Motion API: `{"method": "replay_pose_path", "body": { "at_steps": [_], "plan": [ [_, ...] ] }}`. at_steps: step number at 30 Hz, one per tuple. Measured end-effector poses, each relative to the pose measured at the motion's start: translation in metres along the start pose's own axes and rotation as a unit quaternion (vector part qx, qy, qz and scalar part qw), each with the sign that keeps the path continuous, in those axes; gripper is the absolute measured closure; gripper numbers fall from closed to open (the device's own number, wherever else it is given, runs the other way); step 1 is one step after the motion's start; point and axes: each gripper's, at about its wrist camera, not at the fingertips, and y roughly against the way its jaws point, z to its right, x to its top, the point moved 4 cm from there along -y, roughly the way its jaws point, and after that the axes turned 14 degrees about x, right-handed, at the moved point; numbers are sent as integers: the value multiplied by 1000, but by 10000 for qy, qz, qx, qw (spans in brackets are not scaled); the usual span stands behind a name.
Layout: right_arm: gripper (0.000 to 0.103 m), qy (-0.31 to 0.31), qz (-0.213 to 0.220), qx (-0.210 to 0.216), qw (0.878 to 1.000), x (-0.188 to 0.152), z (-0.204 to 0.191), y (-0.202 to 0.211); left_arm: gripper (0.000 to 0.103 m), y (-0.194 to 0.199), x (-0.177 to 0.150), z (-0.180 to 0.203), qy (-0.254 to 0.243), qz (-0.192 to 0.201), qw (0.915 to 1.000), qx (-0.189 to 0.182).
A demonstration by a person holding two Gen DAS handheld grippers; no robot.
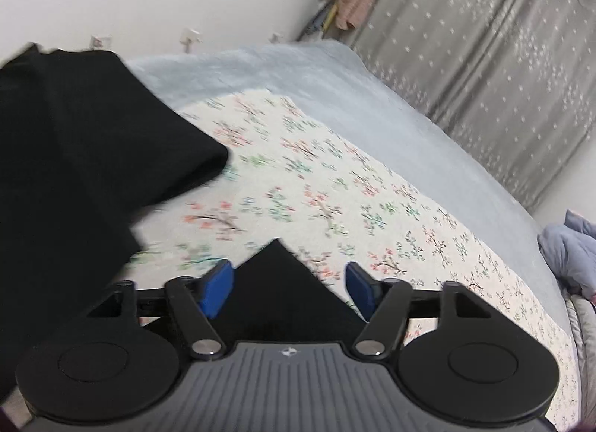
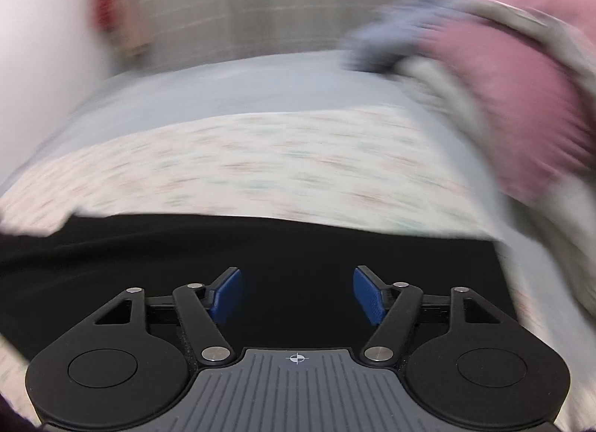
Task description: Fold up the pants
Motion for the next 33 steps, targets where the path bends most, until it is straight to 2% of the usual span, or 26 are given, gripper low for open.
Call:
{"method": "replay_pose_path", "body": {
  "at_steps": [2, 4, 6, 9, 14, 17, 18, 19, 20, 21, 23, 24, 25, 27, 30, 32, 33],
  "plan": [
    [33, 413, -231, 586, 9972, 15, -30, -36, 35, -18, 0, 9, -96, -149, 9998, 8],
    [33, 732, -451, 1111, 9901, 33, -58, -78, 35, -34, -3, 14, -316, -268, 9990, 180],
    [33, 913, -614, 1437, 9835, 53, -79, -123, 35, -47, -9, 18, -528, -345, 9975, 328],
    [32, 888, -887, 1822, 9752, 78, -110, -190, 35, -58, -18, 18, -618, -331, 9965, 460],
    [32, 829, -1299, 2686, 9508, 98, -171, -277, 38, -62, -21, 14, -612, -260, 9966, 479],
    [33, 804, -1568, 2687, 9470, 98, -183, -307, 39, -55, -13, 8, -386, -307, 9981, 378],
    [40, 874, -1706, 2733, 9426, 94, -186, -312, 39, -53, -10, 7, -280, -309, 9985, 360],
    [51, 988, -1801, 2784, 9382, 88, -186, -314, 39, -52, -7, 4, -205, -298, 9987, 353],
    [82, 1137, -1846, 2791, 9355, 83, -189, -313, 39, -50, -4, 2, -181, -274, 9989, 343],
    [93, 1212, -1808, 2737, 9369, 81, -188, -310, 39, -49, -4, 1, -203, -267, 9989, 320],
    [99, 1123, -1534, 2770, 9419, 86, -184, -300, 41, -51, -7, 3, -322, -329, 9986, 275],
    [101, 1001, -1320, 2791, 9459, 92, -181, -293, 52, -53, -9, 4, -418, -336, 9980, 324],
    [101, 888, -1099, 2775, 9503, 97, -178, -286, 71, -55, -12, 4, -503, -317, 9970, 492],
    [103, 701, -711, 2680, 9582, 102, -172, -276, 83, -56, -12, 0, -505, -240, 9949, 835],
    [103, 669, -489, 2191, 9722, 100, -166, -280, 84, -48, -3, -12, -119, -87, 9971, 749],
    [103, 781, -401, 2028, 9753, 94, -168, -284, 80, -45, 1, -16, -34, -94, 9983, 582],
    [103, 809, -362, 2042, 9749, 93, -170, -286, 71, -44, 2, -17, -31, -164, 9989, 442]
  ]
}}
